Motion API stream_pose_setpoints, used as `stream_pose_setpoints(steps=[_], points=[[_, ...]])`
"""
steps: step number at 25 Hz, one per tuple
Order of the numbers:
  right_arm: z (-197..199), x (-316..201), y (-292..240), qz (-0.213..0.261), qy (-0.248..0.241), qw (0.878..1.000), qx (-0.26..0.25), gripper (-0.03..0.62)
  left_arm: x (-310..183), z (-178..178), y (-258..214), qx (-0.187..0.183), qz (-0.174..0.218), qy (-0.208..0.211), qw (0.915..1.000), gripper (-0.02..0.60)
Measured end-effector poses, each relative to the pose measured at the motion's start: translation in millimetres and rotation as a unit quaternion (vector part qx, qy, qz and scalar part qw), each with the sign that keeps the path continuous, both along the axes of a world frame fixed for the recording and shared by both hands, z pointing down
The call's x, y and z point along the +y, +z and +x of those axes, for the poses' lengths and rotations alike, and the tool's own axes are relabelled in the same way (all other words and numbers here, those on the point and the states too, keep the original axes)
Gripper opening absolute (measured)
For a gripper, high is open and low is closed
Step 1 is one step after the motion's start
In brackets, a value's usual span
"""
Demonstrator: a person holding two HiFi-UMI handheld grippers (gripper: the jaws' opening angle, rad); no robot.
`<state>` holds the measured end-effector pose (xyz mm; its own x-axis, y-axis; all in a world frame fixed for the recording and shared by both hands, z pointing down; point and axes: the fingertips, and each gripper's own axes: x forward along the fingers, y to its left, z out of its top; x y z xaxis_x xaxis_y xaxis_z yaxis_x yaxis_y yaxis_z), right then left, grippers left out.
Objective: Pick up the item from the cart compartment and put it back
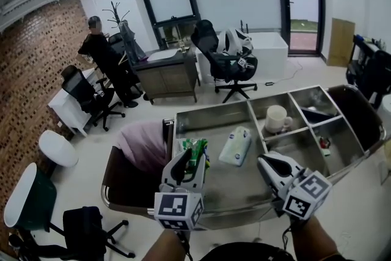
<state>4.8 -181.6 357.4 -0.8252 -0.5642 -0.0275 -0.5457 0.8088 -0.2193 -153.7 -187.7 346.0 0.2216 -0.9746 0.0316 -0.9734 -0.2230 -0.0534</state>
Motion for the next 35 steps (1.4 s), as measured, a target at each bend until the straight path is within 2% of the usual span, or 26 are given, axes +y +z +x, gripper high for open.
stream_pose_setpoints(steps=[4, 10, 18, 25, 31, 35], points=[[3, -1, -1, 0.000, 0.003, 1.000, 0.003, 0.017, -26, 3, -1, -0.030, -0.005, 0.001, 0.9995, 0.133], [8, -2, 0, -0.001, 0.009, 1.000, 0.004, 0.017, -68, 0, 4, -0.045, -0.032, -0.005, 0.9985, 0.133], [14, -6, 3, -0.005, 0.017, 1.000, 0.000, 0.017, -127, -17, 45, -0.044, -0.109, -0.020, 0.9928, 0.133], [20, -9, 6, -0.011, 0.025, 1.000, -0.004, 0.017, -148, -14, 87, -0.070, -0.168, -0.014, 0.9833, 0.133], [19, -9, 7, -0.011, 0.026, 1.000, -0.006, 0.017, -156, -13, 119, -0.059, -0.210, -0.002, 0.9760, 0.137], [18, -10, 7, -0.012, 0.026, 1.000, -0.006, 0.017, -158, -15, 117, -0.044, -0.202, -0.006, 0.9784, 0.149]])
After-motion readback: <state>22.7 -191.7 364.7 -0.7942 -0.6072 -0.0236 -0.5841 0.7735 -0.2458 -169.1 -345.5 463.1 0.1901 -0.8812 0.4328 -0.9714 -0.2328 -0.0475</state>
